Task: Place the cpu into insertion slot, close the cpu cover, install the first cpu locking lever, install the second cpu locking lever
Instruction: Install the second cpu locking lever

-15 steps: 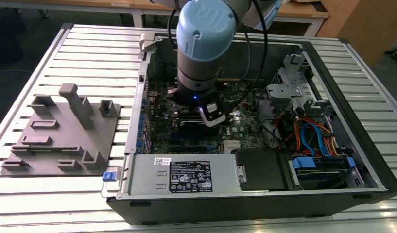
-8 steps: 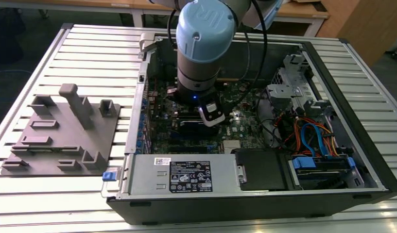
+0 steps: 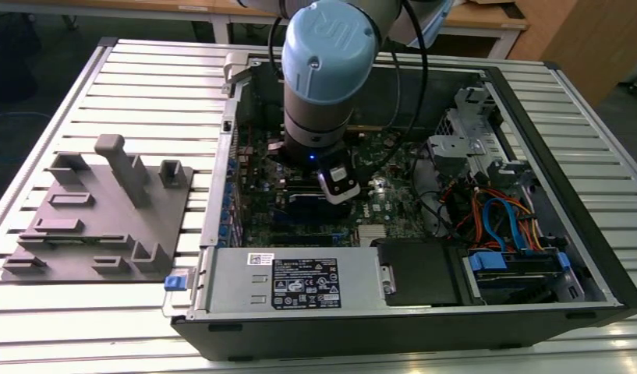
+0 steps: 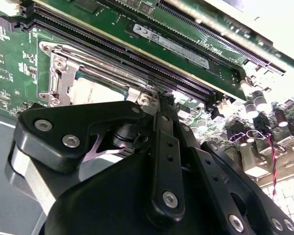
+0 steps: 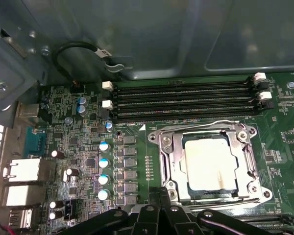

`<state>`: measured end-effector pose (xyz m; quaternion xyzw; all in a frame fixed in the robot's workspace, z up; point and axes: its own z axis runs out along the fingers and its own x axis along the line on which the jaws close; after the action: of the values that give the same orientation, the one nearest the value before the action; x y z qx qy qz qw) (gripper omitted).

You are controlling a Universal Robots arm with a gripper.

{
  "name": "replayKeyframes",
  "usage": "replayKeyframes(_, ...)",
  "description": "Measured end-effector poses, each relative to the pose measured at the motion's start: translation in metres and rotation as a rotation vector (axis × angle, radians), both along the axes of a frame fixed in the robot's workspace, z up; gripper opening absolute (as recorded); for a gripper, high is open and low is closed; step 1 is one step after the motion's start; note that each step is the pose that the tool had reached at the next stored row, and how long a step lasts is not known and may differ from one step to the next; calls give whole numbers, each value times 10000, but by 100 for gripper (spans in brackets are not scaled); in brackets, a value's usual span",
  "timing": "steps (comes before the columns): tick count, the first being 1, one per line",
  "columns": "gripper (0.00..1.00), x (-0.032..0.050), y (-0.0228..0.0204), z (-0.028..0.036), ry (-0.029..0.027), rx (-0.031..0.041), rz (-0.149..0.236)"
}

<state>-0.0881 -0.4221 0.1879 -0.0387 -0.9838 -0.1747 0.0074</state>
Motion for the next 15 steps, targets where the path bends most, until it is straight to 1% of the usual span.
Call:
replayKeyframes(3,10,-1,0,-8,0,16,0)
replayKeyframes(5,10,-2,-1,5,1,15,-1)
replayKeyframes(9,10,-4,0,103,1,20,-1)
replayKeyframes(12,10,-6,0,224,1,20,-1)
replayKeyframes(13,10,-8,0,243,2,19,-1)
replayKeyframes(15,10,-7,0,244,0,22,-1)
